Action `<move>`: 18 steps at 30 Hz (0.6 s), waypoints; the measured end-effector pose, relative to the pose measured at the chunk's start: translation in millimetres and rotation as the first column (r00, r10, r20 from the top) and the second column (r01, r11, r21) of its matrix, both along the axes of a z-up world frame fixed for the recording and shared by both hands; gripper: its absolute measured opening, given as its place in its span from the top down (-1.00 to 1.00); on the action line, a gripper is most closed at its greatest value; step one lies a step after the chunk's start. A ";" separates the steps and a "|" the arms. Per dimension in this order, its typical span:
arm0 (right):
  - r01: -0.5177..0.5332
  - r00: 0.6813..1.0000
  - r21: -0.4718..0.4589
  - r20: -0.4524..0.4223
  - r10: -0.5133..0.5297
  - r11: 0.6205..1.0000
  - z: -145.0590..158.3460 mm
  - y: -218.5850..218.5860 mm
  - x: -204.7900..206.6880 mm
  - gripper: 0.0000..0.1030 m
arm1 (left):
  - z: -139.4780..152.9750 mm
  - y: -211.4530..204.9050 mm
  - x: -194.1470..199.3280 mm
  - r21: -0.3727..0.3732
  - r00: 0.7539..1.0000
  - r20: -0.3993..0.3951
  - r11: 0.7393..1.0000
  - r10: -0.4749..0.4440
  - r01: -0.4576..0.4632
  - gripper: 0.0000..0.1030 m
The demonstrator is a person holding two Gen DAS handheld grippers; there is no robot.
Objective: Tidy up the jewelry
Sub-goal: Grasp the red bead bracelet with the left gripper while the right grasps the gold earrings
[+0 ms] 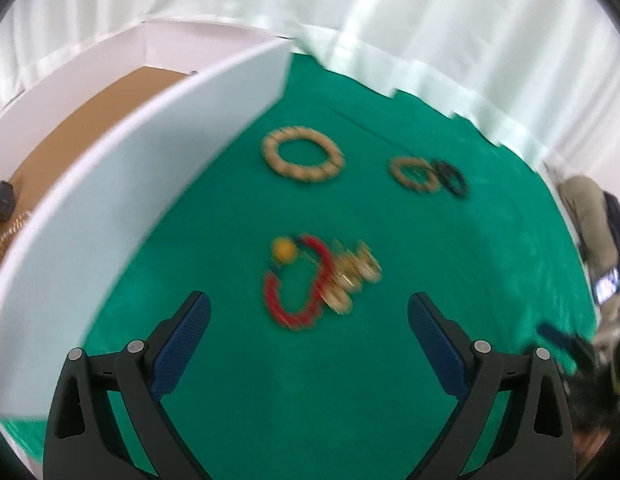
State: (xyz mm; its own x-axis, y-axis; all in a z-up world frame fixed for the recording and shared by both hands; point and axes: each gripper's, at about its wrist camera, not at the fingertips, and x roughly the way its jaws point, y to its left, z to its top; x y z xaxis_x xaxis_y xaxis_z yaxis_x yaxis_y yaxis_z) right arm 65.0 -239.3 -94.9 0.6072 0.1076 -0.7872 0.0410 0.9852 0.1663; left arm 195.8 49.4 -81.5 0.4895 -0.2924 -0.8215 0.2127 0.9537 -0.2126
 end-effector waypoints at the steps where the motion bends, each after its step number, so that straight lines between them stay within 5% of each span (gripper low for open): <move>1: -0.004 1.000 -0.001 0.003 0.004 1.000 0.9 1.2 -1.0 -0.36 | -4.8 0.7 13.4 0.026 1.000 -0.012 1.000 0.010 -0.010 -0.86; 10: 0.004 1.000 -0.002 0.007 -0.004 1.000 4.3 -1.9 -9.3 -0.36 | -54.6 -23.9 58.7 0.142 0.994 -0.107 0.990 0.001 0.014 -0.49; 14: 0.017 1.000 -0.003 0.009 -0.017 1.000 5.6 -7.5 -11.7 -0.36 | -60.4 -30.6 59.1 0.198 0.997 -0.077 0.980 -0.018 0.033 -0.39; 17: 0.030 1.000 0.005 0.007 -0.030 1.000 5.2 -11.1 -10.7 -0.36 | -58.6 -34.7 52.1 0.218 0.997 -0.054 0.974 -0.050 0.061 0.23; 18: 0.032 0.999 0.009 0.006 -0.032 0.999 5.2 -11.9 -9.9 -0.36 | -57.2 -35.1 49.7 0.210 0.997 -0.055 0.975 -0.063 0.073 0.67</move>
State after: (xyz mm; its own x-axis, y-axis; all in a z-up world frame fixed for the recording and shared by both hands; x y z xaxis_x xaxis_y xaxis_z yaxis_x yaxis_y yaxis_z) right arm 55.1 -251.2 -89.7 0.6150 0.0947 -0.7828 0.0715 0.9820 0.1750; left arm 245.5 14.3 -138.7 0.4336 -0.1404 -0.8901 0.2733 0.9617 -0.0186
